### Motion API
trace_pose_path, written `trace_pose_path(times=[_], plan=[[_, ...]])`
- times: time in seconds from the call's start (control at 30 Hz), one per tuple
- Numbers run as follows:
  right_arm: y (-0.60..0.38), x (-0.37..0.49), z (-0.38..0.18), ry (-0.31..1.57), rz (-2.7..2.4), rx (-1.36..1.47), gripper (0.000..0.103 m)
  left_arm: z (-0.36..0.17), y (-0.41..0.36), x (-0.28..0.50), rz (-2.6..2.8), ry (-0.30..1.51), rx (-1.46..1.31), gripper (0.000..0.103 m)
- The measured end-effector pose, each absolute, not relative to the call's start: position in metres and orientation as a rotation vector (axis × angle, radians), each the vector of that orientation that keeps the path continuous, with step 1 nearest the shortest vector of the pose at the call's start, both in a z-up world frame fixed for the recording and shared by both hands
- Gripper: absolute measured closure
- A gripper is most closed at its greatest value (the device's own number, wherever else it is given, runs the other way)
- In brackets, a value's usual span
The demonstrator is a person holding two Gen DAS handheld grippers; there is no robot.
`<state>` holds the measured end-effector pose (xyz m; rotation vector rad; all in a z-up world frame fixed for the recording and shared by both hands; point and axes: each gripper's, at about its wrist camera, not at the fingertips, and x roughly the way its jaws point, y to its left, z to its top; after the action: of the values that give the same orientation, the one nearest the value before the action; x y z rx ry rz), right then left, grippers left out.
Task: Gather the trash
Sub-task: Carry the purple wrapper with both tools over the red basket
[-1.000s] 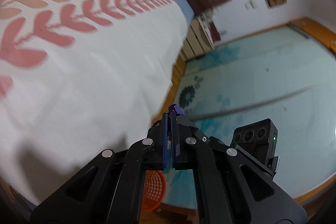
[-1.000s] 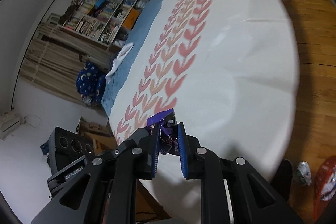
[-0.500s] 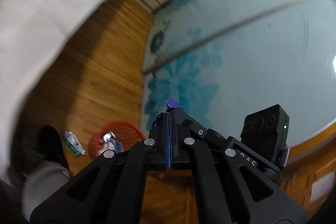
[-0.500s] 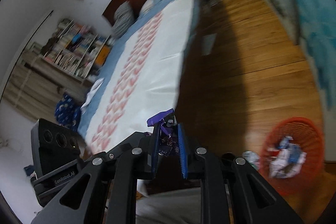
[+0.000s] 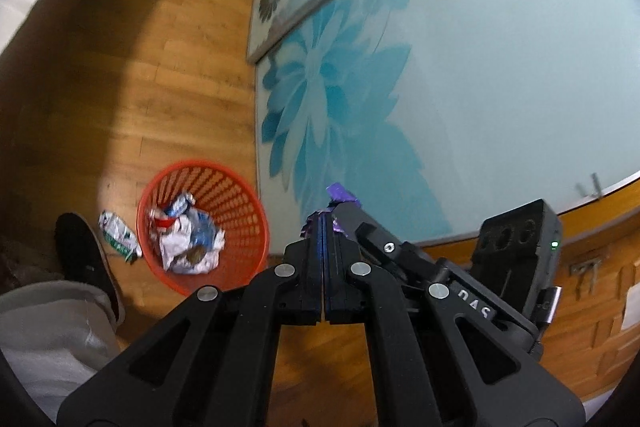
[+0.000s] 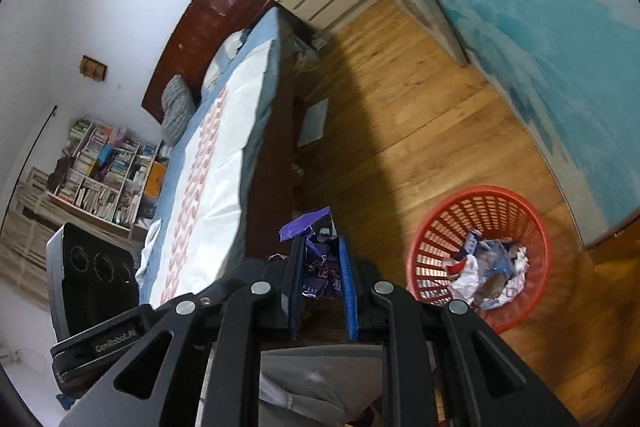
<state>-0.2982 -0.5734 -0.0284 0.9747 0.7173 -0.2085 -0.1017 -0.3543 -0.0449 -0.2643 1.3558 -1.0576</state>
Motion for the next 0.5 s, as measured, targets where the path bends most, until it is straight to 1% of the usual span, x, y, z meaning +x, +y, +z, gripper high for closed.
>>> trace_pose_path(times=[0.23, 0.5], plan=[[-0.567, -0.302, -0.057, 0.732, -0.279, 0.993, 0.085, -0.077, -0.377, -0.106, -1.056, 1.471, -0.234, 0.103], [-0.569, -0.302, -0.091, 0.774, -0.305, 1.064, 0.085, -0.106, -0.389, -0.106, -1.027, 1.551, -0.219, 0.103]])
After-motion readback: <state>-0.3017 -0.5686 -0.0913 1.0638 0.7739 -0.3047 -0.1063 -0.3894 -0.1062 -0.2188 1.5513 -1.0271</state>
